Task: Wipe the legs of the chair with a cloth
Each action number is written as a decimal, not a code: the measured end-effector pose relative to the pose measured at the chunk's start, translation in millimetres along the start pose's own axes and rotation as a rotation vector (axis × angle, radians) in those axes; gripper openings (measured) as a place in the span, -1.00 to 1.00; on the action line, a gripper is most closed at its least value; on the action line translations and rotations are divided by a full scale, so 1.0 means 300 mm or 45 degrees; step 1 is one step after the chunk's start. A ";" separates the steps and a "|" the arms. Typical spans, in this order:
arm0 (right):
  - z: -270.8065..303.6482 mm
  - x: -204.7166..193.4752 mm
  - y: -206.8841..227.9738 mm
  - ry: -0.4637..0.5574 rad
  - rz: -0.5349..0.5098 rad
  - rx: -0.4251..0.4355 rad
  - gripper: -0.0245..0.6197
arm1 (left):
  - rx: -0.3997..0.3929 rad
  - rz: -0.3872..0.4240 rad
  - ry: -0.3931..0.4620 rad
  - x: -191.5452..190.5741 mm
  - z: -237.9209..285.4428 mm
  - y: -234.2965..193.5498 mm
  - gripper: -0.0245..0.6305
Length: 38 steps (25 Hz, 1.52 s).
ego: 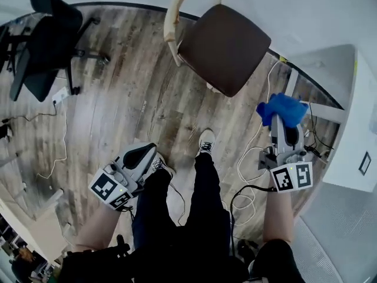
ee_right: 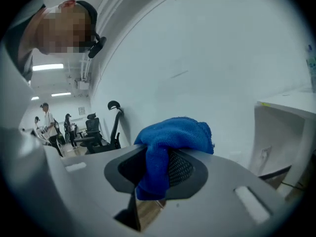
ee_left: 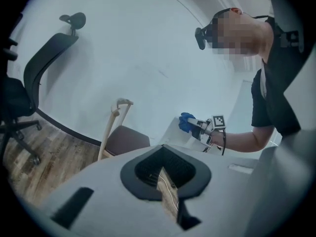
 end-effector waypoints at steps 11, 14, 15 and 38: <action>-0.213 0.408 -0.432 0.062 0.055 0.068 -0.61 | -0.001 0.022 0.145 0.431 -0.330 0.299 -0.90; -0.280 0.467 -0.566 0.086 0.059 0.066 -0.61 | -0.013 0.027 0.174 0.491 -0.425 0.338 -0.90; -0.301 0.477 -0.612 0.090 0.058 0.065 -0.61 | -0.016 0.022 0.175 0.498 -0.454 0.346 -0.90; -0.537 0.250 -1.468 0.013 0.075 0.101 -0.61 | -0.339 0.044 0.013 0.347 -0.852 0.457 -0.90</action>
Point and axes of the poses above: the fingertips, and each gripper's own axes: z forward along the fingers, y to its right, x out of its top, the point moved 5 cm from there along -z, backward along the fingers, and after that the axes turned 13 degrees about x, right-handed, at the moved point
